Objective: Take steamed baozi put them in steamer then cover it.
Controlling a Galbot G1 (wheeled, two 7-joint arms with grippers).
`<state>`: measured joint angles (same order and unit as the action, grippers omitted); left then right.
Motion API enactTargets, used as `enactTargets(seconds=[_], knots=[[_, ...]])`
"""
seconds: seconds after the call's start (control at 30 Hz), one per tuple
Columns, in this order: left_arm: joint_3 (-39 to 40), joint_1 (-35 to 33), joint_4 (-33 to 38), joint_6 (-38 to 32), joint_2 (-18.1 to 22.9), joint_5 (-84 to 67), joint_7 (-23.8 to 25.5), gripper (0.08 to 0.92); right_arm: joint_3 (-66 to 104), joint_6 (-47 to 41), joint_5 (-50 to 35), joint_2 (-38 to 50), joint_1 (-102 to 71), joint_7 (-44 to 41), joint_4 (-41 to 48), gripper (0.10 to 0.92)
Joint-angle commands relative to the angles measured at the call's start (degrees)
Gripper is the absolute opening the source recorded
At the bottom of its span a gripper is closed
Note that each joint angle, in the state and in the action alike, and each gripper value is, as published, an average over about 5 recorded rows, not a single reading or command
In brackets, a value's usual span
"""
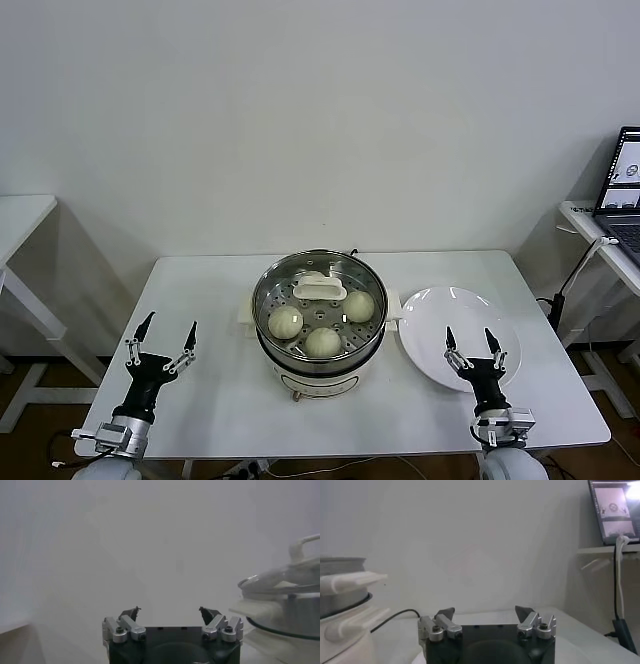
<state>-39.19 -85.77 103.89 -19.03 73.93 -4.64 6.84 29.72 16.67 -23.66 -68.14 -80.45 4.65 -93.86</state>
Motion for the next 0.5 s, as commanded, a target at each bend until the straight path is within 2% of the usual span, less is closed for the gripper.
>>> enactTargets(seconds=[0.03,0.5], knots=[[-0.56,-0.71,-0.52,-1.53,0.02,-0.55,0.16,0.823,0.39,-0.2,1.03,-0.46,-0.68,-0.39,-0.23,0.823],[-0.79,-1.38,-0.11,-1.48,-0.06,0.39,0.11,0.823,0.67,0.43,0.76,-0.7,-0.93,-0.94,0.29,0.823]])
